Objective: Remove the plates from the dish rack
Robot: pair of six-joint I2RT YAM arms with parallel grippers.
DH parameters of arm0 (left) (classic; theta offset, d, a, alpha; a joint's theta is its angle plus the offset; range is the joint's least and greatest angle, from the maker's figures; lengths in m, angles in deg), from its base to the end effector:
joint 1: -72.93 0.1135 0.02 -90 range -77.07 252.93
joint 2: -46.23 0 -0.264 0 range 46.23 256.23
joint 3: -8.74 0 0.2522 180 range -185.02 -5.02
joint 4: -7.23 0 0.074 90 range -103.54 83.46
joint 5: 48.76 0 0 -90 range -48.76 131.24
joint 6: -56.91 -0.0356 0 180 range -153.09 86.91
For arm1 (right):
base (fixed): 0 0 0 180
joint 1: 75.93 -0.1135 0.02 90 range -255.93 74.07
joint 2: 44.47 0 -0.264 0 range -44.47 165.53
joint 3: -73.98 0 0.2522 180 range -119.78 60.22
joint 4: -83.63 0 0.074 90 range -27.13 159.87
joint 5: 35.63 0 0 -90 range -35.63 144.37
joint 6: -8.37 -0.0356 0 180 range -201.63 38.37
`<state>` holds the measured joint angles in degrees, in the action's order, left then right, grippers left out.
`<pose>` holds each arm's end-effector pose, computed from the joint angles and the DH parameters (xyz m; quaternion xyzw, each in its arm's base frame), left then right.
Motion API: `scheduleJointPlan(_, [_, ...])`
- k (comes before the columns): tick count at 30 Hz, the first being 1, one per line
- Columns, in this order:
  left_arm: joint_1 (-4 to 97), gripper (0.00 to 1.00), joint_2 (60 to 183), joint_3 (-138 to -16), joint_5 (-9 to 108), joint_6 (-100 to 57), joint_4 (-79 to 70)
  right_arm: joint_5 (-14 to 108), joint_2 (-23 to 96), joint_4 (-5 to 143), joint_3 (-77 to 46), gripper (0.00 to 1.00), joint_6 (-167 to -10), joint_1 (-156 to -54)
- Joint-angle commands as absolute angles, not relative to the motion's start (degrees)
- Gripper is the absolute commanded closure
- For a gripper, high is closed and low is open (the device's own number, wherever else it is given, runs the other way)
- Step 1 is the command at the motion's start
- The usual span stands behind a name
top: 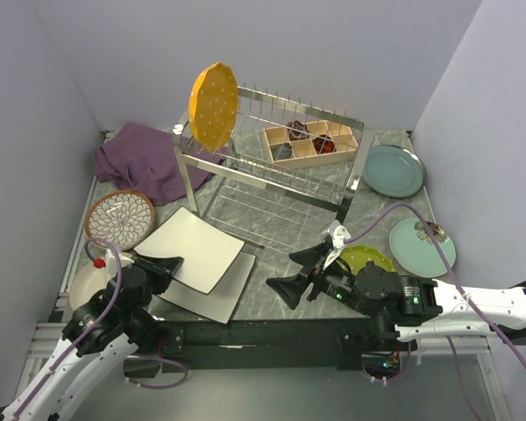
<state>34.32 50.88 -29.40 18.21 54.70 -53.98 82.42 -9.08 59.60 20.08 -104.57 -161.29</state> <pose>0.0569 -0.0276 0.2244 -0.4429 0.7197 -0.3753 0.3810 0.0287 0.1470 0.3363 -0.2329 0.6987 0.4236 0.5274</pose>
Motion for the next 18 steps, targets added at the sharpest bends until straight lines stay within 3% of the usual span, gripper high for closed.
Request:
scheduleJointPlan(1, [34.5,0.99,47.6,-33.5,17.1,59.1,-44.6,83.5,-9.4,61.2,19.5,0.00,-104.6,-161.6])
scheduleJointPlan(12, [34.7,0.99,53.3,-37.3,19.3,62.5,-54.6,84.9,-8.6,60.9,19.3,0.00,-104.3,-161.5])
scheduleJointPlan(18, [34.7,0.99,53.0,-33.6,23.2,63.3,-50.9,85.1,-8.9,60.5,19.2,0.00,-104.1,-161.5])
